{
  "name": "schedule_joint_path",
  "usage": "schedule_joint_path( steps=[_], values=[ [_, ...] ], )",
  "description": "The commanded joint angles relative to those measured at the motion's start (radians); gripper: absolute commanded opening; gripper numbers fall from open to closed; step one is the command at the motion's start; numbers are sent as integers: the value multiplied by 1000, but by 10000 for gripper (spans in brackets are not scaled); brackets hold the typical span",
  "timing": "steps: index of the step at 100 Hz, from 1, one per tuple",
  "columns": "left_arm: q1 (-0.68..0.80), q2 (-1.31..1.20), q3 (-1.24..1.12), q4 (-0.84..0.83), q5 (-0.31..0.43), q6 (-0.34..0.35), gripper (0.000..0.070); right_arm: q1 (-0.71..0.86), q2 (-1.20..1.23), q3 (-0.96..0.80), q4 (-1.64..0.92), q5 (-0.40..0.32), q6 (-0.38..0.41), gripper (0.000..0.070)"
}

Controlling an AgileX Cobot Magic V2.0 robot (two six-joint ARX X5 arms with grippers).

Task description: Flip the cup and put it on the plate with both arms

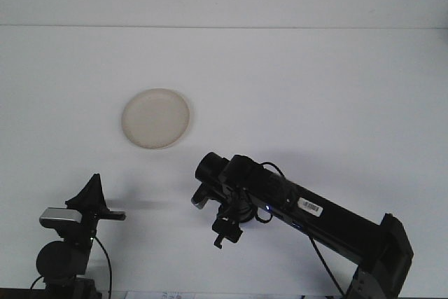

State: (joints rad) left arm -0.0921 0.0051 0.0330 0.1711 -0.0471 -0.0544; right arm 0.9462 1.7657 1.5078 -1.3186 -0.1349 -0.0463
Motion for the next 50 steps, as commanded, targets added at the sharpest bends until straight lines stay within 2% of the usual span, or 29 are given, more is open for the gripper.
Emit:
schedule_joint_path(
  steps=[1,30,50],
  values=[
    [0,-1,-19,10,2,-7,12,12,24,56,-24,3,-16,345],
    [0,-1,-19,10,2,-7,12,-14,-56,200,-51,3,-90,345],
    [0,-1,-19,10,2,-7,12,-155,-184,203,-51,8,-111,345]
  ],
)
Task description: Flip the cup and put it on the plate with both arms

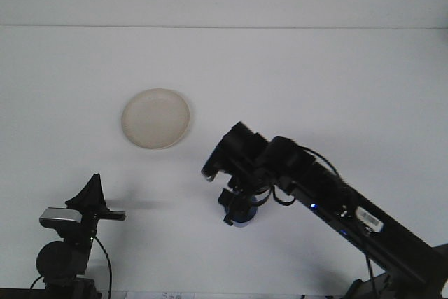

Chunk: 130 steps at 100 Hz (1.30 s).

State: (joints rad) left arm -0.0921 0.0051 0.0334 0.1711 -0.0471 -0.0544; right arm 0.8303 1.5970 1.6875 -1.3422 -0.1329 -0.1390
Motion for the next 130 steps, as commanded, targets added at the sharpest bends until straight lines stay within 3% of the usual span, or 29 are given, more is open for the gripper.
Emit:
schedule_joint_path(
  steps=[1,20,39,64,86,93,108,130],
  values=[
    [0,-1,-19,10,2,-7,12,-48,-21,23,-27,7,-18,345],
    [0,-1,-19,10,2,-7,12,-283,-130,18,-23,109,29,345],
    [0,-1,-19,10,2,-7,12,-521,-287,-67,91,107,65,345],
    [0,-1,-19,10,2,-7,12,-727,-617,-359,356,112,129,345],
    [0,-1,-19,10,2,-7,12,-760,-893,-637,520,123,159,342],
    [0,-1,-19,10,2,-7,12,-760,-957,-702,540,136,166,284],
    [0,-1,-19,10,2,-7,12,-760,-1035,-773,554,173,167,7],
    [0,-1,-19,10,2,-7,12,-760,-1040,-775,565,185,167,0]
  ],
)
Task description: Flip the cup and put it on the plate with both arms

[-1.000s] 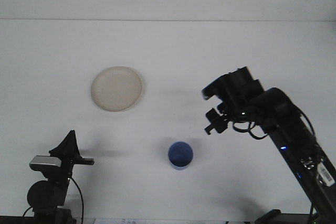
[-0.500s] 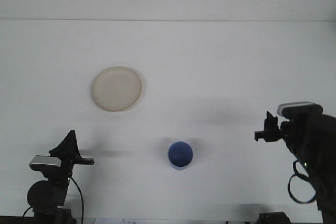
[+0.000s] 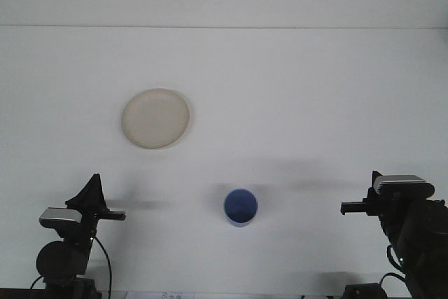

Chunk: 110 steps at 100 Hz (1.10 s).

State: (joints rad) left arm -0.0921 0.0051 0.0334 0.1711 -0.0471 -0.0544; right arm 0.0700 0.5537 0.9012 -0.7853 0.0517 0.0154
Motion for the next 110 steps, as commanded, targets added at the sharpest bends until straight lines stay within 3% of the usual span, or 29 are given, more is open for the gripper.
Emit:
schedule_joint_path(
  steps=[1,31,55,71,80,110],
  values=[
    [0,-1,-19,10,2,-7,12,1,4,11,8,1,12,0],
    [0,10,134,-48,2,-19,12,1,5,11,19,2,12,0],
    [0,246,547,-392,4,-124,12,1,5,11,40,1,12,0],
    [0,496,856,-697,36,-107,12,1,5,11,42,1,12,0],
    [0,621,989,-823,45,-52,12,1,5,12,42,1,12,0],
    [0,865,1155,-966,151,-35,12,1,5,11,42,1,12,0]
  ],
)
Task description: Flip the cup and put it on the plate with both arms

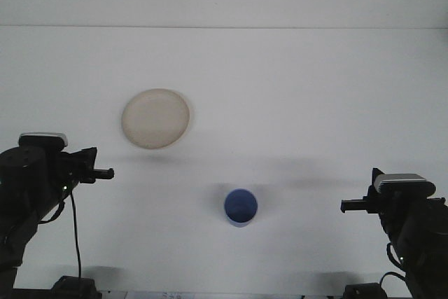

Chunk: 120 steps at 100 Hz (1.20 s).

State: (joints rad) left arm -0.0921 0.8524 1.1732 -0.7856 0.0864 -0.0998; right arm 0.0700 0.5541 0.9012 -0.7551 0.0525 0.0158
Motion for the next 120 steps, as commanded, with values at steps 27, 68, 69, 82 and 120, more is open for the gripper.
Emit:
schedule_joint_path(
  steps=[27,68,69,82,120],
  values=[
    [0,109,15,-70,142,3,340,1,5,12,12,0,11,0],
    [-277,265,15,-18,300,-63,398,1,5,12,12,0,11,0],
    [-286,270,15,-13,300,-66,398,1,5,12,12,0,11,0],
    [-407,348,16,71,300,-97,398,1,5,12,12,0,11,0],
    [-648,589,85,161,298,-97,398,1,5,11,12,0,11,0]
  ],
)
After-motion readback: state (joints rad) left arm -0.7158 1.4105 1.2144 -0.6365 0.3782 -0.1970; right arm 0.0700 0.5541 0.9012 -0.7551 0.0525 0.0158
